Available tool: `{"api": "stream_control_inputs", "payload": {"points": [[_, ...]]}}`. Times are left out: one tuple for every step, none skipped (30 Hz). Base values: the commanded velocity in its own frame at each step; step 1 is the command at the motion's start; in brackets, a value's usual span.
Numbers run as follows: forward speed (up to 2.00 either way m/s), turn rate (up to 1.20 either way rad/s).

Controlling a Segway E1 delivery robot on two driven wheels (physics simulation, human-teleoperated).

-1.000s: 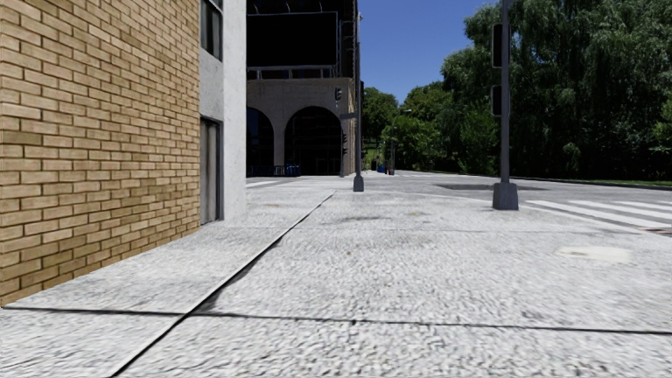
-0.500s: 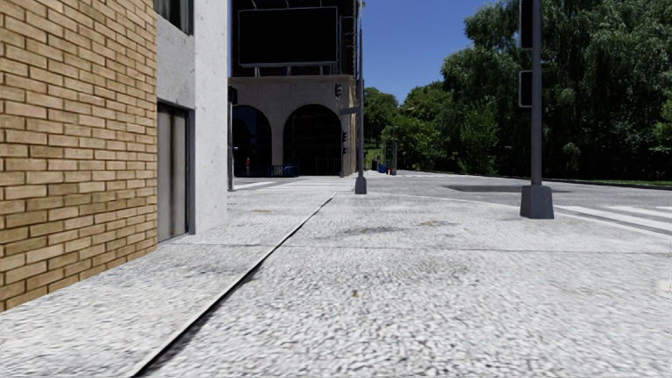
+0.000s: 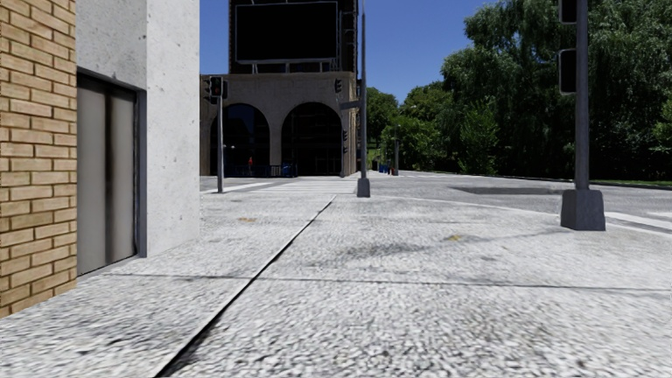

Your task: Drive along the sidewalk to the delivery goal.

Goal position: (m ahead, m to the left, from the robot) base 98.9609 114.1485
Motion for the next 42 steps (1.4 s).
{"api": "stream_control_inputs", "payload": {"points": [[2.00, 0.00], [2.00, 0.00], [2.00, 0.00], [2.00, 0.00], [2.00, 0.00], [2.00, 0.00], [2.00, 0.00], [2.00, 0.00], [2.00, 0.00], [2.00, 0.00], [2.00, 0.00], [2.00, 0.00], [2.00, 0.00], [2.00, 0.00], [2.00, 0.00], [2.00, 0.00], [2.00, 0.00], [2.00, 0.00], [2.00, 0.00], [2.00, 0.00], [2.00, 0.09], [2.00, 0.16], [2.00, 0.20], [2.00, 0.20], [2.00, 0.23], [2.00, 0.24], [2.00, 0.24], [2.00, 0.24], [2.00, 0.24], [2.00, 0.24], [2.00, 0.24], [2.00, 0.24], [2.00, 0.24], [2.00, 0.24], [2.00, 0.24], [2.00, 0.24], [2.00, 0.24], [2.00, 0.24], [2.00, 0.24], [2.00, 0.24], [2.00, 0.24], [2.00, 0.23]]}}
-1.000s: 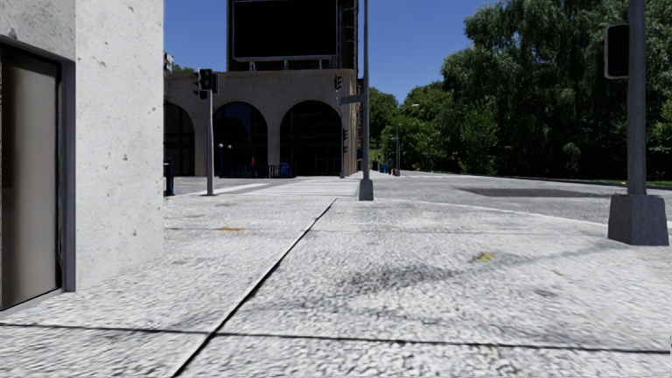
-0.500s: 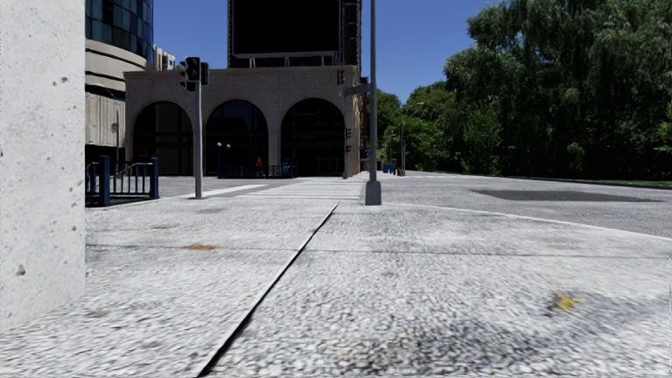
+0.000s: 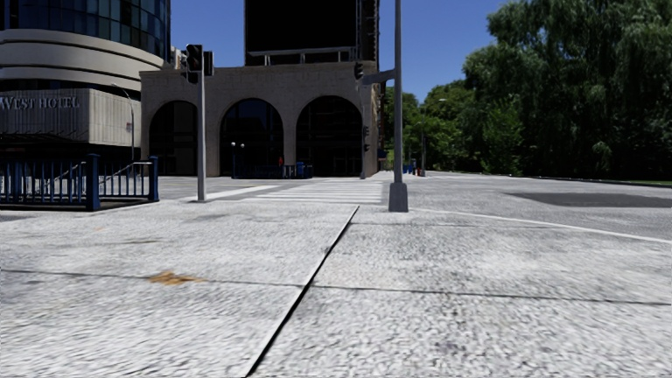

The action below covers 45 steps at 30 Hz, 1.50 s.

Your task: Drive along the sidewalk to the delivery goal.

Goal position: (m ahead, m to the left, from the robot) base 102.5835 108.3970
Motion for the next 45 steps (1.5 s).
{"api": "stream_control_inputs", "payload": {"points": [[2.00, 0.23], [2.00, 0.22], [2.00, 0.16], [2.00, 0.08], [2.00, 0.08], [2.00, 0.00], [2.00, 0.00], [2.00, 0.00], [2.00, 0.00], [2.00, 0.00], [2.00, 0.00], [2.00, 0.00], [2.00, 0.00], [2.00, 0.00], [2.00, 0.00], [2.00, 0.00], [2.00, 0.00], [2.00, 0.00], [2.00, 0.00], [2.00, 0.00], [2.00, 0.00], [2.00, 0.00], [2.00, 0.00], [2.00, 0.00], [2.00, 0.00], [2.00, 0.00], [2.00, 0.00], [2.00, 0.00], [2.00, 0.00], [2.00, 0.00], [2.00, 0.00], [2.00, 0.00], [2.00, 0.00], [2.00, 0.00], [2.00, 0.00], [2.00, 0.00], [2.00, 0.00], [2.00, 0.00], [2.00, 0.00], [2.00, 0.00], [2.00, 0.00], [2.00, 0.00], [2.00, 0.00], [2.00, 0.00], [2.00, 0.00]]}}
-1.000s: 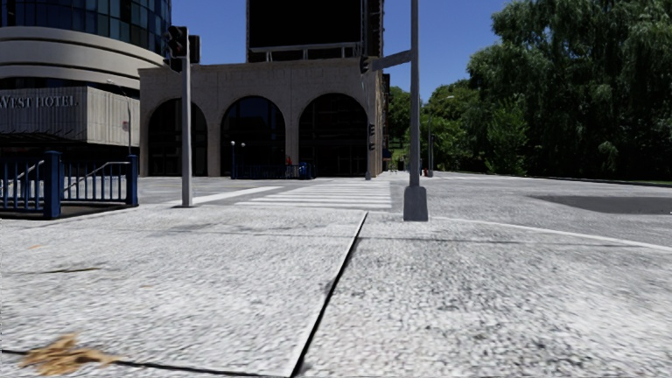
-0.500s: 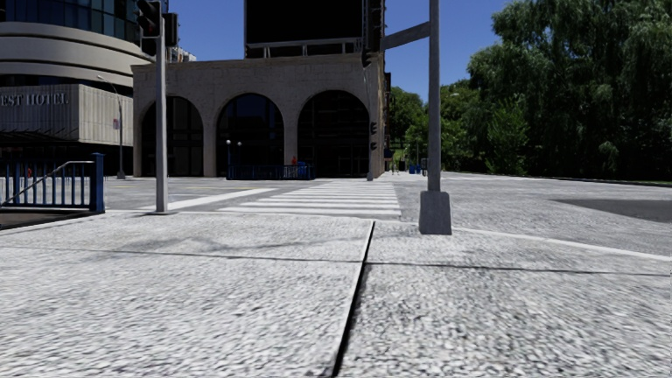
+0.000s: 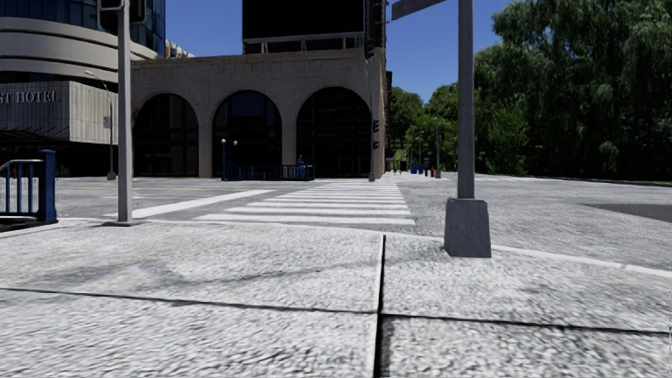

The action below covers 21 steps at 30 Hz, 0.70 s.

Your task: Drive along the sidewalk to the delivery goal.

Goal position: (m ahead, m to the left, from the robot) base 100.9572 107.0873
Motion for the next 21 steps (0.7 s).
{"api": "stream_control_inputs", "payload": {"points": [[2.00, 0.00], [2.00, 0.00], [2.00, 0.00], [2.00, 0.00], [2.00, 0.00], [2.00, 0.00], [2.00, 0.00], [2.00, 0.00], [2.00, 0.00], [2.00, 0.00], [2.00, 0.00], [2.00, 0.00], [2.00, 0.00], [2.00, 0.00], [2.00, 0.00], [2.00, 0.00], [2.00, 0.00], [2.00, 0.00], [2.00, 0.00], [2.00, 0.00], [2.00, 0.00]]}}
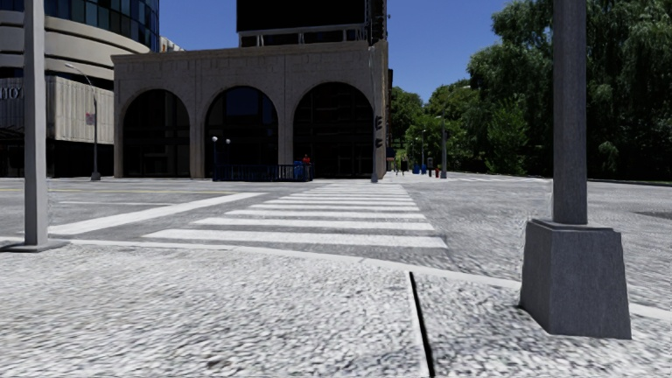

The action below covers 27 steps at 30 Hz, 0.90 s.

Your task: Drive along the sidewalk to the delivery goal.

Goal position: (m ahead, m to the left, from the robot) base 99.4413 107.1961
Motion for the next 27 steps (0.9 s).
{"api": "stream_control_inputs", "payload": {"points": [[2.00, 0.00], [2.00, 0.00], [2.00, 0.00], [2.00, 0.00], [2.00, 0.00], [2.00, 0.00], [2.00, 0.00], [2.00, 0.00], [2.00, 0.00], [2.00, 0.00], [2.00, 0.00], [2.00, 0.00], [2.00, 0.00], [2.00, 0.00], [2.00, 0.00], [2.00, 0.00], [2.00, 0.00], [2.00, 0.00], [2.00, 0.00], [2.00, 0.00], [2.00, 0.00], [2.00, 0.00], [2.00, 0.00], [2.00, 0.00], [2.00, 0.00], [2.00, 0.00], [2.00, 0.00]]}}
